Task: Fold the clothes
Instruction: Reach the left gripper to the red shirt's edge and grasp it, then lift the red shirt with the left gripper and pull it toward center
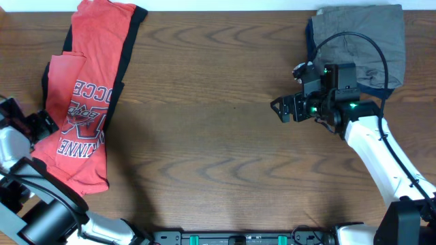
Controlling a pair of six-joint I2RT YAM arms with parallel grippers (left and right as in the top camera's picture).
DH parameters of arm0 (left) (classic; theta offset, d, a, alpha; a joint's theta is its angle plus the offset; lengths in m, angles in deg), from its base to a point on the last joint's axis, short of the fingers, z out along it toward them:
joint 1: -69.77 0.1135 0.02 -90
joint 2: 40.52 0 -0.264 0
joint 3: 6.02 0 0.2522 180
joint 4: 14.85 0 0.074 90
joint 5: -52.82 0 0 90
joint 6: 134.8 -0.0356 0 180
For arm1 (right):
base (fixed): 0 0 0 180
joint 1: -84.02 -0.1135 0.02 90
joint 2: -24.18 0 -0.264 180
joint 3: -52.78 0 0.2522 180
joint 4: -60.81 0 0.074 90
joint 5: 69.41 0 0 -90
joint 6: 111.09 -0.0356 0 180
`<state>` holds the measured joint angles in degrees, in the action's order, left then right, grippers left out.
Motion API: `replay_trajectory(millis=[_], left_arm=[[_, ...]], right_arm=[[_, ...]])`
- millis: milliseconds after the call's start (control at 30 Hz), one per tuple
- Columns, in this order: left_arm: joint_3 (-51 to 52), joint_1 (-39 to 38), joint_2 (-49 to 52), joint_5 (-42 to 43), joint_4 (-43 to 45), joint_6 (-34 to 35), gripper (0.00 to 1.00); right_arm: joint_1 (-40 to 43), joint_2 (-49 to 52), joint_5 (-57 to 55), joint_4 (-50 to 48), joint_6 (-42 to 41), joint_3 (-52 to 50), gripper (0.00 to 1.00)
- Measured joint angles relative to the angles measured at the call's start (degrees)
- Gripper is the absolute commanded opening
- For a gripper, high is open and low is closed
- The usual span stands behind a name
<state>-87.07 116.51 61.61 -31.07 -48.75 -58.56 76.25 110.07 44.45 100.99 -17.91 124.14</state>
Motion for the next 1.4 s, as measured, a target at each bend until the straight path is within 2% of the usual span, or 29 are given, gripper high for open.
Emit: replay_trajectory(millis=[133, 533, 733, 800, 833, 867, 1167, 1400], left_arm=[[0.0, 1.6, 1.9, 1.4, 0.4, -1.1, 0.95], [0.0, 2.3, 7.1, 6.4, -3.5, -1.5, 0.65], [0.0, 2.3, 7.1, 7.3, -4.0, -0.7, 0.29], [0.0, 2.3, 7.1, 7.5, -4.1, -1.0, 0.19], [0.0, 2.3, 7.1, 7.5, -4.1, -0.6, 0.1], [0.0, 2.3, 7.1, 7.5, -4.1, -0.2, 0.06], [0.0, 1.7, 5.2, 7.5, -4.0, 7.8, 0.06], [0.0, -3.0, -5.6, 11.0, -5.4, 19.8, 0.06]], right_arm=[[0.0, 0.0, 0.0, 0.0, 0.0, 0.0, 0.95], [0.0, 0.0, 0.0, 0.0, 0.0, 0.0, 0.92], [0.0, 0.0, 0.0, 0.0, 0.0, 0.0, 0.92], [0.0, 0.0, 0.0, 0.0, 0.0, 0.0, 0.92], [0.0, 0.0, 0.0, 0.0, 0.0, 0.0, 0.92], [0.0, 0.0, 0.0, 0.0, 0.0, 0.0, 0.91], [0.0, 0.0, -0.1, 0.0, 0.0, 0.0, 0.9], [0.0, 0.0, -0.1, -0.2, 0.0, 0.0, 0.85]])
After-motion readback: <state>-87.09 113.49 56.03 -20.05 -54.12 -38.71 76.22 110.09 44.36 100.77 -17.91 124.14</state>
